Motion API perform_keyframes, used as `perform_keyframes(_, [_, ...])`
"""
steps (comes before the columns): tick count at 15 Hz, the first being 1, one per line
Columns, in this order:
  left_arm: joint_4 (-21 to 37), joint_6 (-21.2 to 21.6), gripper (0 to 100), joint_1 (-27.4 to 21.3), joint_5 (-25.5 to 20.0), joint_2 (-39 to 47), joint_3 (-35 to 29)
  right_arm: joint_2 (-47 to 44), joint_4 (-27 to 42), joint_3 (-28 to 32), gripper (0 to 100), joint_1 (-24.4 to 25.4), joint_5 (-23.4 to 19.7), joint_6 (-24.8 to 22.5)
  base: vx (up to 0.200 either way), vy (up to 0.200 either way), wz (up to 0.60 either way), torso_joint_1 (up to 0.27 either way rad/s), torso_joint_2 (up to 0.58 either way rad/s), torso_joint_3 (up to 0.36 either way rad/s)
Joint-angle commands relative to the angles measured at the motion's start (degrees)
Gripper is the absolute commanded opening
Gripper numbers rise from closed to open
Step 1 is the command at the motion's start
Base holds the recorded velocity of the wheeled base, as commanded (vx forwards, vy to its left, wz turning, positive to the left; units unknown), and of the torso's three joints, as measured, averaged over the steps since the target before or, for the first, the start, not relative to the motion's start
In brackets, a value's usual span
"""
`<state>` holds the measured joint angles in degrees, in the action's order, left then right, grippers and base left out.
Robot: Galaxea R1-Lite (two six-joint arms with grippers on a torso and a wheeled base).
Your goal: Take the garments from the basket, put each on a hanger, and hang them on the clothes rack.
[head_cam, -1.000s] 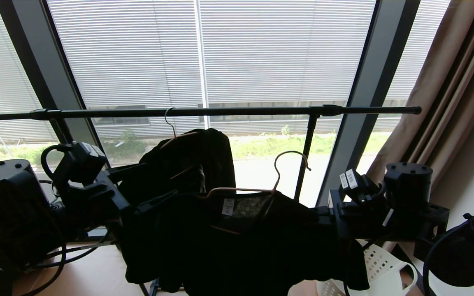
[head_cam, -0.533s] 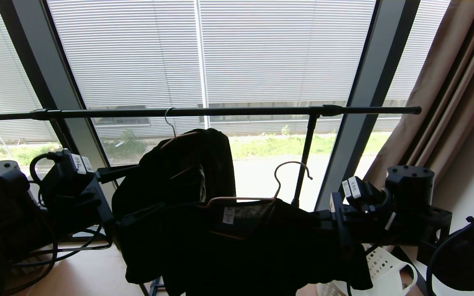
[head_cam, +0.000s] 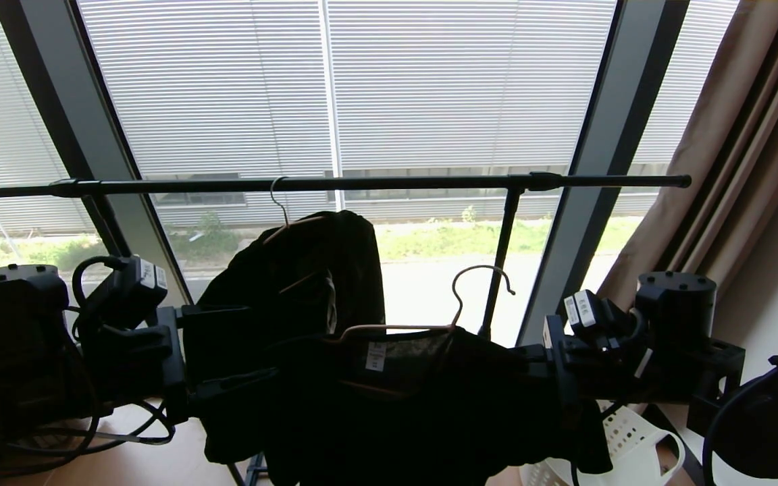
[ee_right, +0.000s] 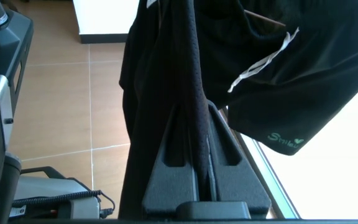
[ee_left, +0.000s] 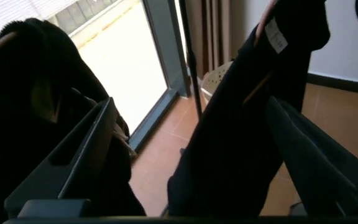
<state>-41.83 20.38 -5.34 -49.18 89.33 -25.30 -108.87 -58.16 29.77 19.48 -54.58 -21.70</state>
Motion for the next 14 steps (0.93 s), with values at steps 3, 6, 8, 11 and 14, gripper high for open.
perform_keyframes(3, [27.76,8.88,100,-1.96,-0.04,-9.79,-15.75,0.15,-0.02,-0.06,0,0.03,0.0,-0.01,0.0,0.0,0.0,0.0,0.0,0.0])
perform_keyframes(6, [29.43,17.41,100,-3.1,0.05,-4.87,-16.1,0.51,-0.02,-0.24,0,0.03,0.0,-0.1,0.0,0.0,0.0,0.0,0.0,0.0])
perform_keyframes(8, [29.43,17.94,100,-5.65,0.05,-4.69,-16.01,1.3,-0.02,-0.33,0,0.12,0.0,-0.1,0.0,0.0,0.0,0.0,0.0,0.0])
perform_keyframes(11, [29.43,20.13,100,-6.7,0.13,-3.55,-15.57,2.26,-0.11,-0.77,0,0.12,0.0,-0.1,0.0,0.0,0.0,0.0,0.0,0.0])
perform_keyframes(14, [29.52,22.86,100,-6.7,0.13,-2.06,-15.22,2.88,-0.02,-1.12,0,0.29,0.0,-0.45,0.0,0.0,0.0,0.0,0.0,0.0])
